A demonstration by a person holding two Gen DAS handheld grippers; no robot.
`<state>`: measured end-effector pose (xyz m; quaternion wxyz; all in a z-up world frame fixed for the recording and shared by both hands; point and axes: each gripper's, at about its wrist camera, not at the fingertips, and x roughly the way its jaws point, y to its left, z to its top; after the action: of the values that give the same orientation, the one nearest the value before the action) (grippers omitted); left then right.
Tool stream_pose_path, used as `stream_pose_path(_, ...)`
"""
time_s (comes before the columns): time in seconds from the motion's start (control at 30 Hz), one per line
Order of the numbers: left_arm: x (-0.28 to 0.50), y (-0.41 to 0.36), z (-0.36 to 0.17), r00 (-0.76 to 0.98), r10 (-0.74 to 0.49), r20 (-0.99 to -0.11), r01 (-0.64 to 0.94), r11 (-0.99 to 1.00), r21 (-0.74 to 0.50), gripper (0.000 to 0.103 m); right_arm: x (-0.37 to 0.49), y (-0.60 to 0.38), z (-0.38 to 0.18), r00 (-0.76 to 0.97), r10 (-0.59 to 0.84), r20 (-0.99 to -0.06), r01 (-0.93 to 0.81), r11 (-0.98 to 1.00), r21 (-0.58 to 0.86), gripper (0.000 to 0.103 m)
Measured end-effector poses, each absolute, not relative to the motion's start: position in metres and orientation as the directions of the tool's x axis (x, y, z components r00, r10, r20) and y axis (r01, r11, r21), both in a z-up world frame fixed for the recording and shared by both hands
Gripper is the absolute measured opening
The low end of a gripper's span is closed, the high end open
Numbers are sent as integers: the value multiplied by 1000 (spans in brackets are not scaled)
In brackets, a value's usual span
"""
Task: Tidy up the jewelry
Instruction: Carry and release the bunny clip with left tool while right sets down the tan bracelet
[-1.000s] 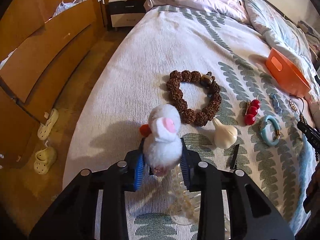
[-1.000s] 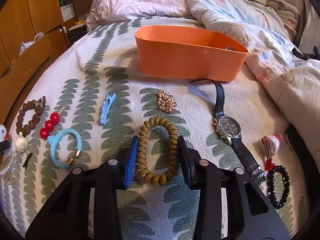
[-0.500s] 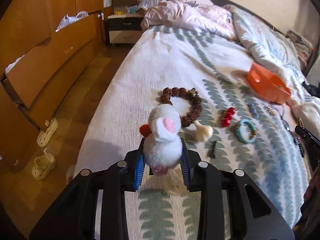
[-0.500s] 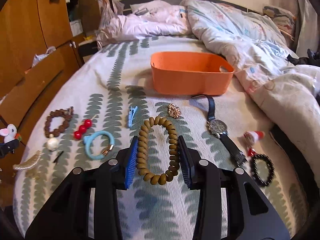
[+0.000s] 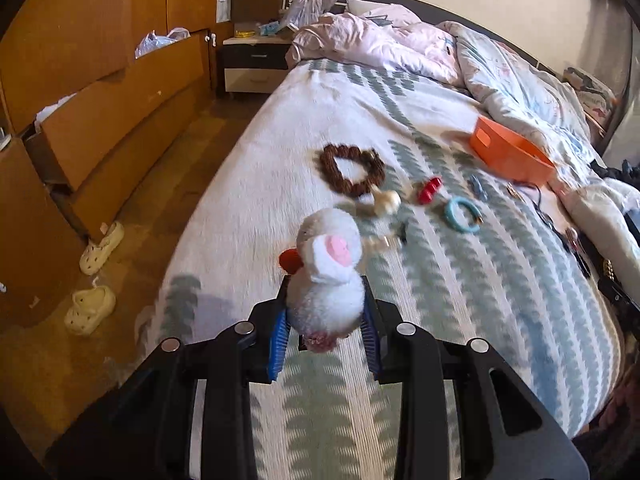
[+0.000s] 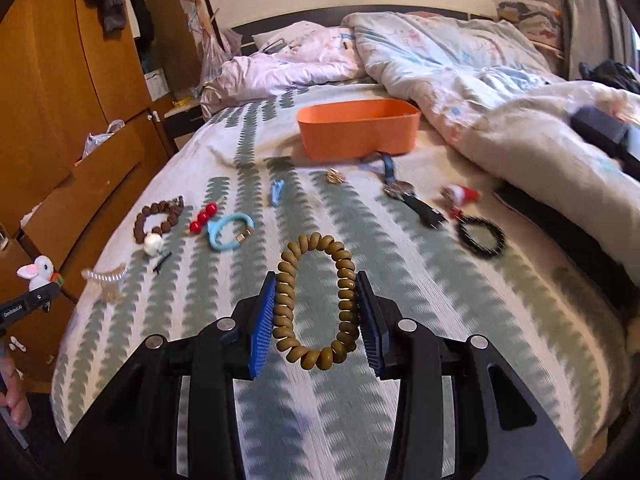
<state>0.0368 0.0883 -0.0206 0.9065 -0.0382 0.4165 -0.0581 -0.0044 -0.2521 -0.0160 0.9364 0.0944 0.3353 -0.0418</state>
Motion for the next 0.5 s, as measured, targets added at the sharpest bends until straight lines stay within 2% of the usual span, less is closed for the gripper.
stream_pose_path(0.1,22,80,-27,636,-151,-757,98,989,-114,32,-19,-257,-22,766,-5,-643,154,972,177,39)
stream_pose_path(0.5,-2,45,-61,573,-164,-803,175,982,-75,32,-31,-255,-50,698,-65,-714,198,975,105,39)
